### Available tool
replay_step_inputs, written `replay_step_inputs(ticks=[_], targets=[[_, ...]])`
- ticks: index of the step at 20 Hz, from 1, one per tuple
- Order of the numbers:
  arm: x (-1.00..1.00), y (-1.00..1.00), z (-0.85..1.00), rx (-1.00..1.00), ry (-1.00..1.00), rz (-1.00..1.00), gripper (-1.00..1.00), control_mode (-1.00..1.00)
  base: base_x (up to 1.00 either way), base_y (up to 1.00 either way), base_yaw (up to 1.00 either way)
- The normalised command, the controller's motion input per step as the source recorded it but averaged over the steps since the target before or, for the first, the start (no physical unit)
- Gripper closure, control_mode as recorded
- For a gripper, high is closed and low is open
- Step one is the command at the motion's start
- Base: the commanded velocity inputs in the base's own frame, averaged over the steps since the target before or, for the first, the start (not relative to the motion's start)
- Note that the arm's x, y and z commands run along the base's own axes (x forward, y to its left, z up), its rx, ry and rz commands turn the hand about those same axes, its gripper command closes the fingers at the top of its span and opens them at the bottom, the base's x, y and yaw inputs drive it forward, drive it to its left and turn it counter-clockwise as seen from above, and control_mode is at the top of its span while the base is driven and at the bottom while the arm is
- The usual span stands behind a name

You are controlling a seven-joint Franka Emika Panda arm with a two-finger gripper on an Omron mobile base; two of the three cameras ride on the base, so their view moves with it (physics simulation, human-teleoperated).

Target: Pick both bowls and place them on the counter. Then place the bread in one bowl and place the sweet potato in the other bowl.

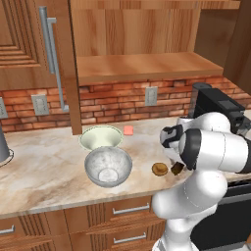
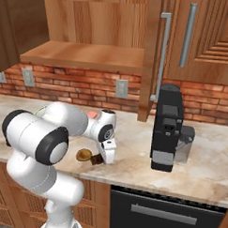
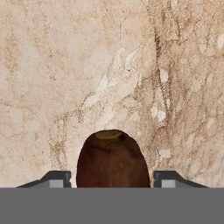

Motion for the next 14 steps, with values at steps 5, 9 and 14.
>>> replay_step_inputs(ticks=[5, 9, 14], targets=[[-0.17, -0.14, 0.08, 0.0, -0.04, 0.0, 1.0, -1.0, 0.0, 0.0, 0.0], [-0.28, -0.11, 0.26, -0.02, -0.15, 0.0, 1.0, -1.0, 0.0, 0.0, 0.0], [-0.19, 0.0, 0.42, -0.01, -0.1, 0.0, 1.0, -1.0, 0.0, 0.0, 0.0]])
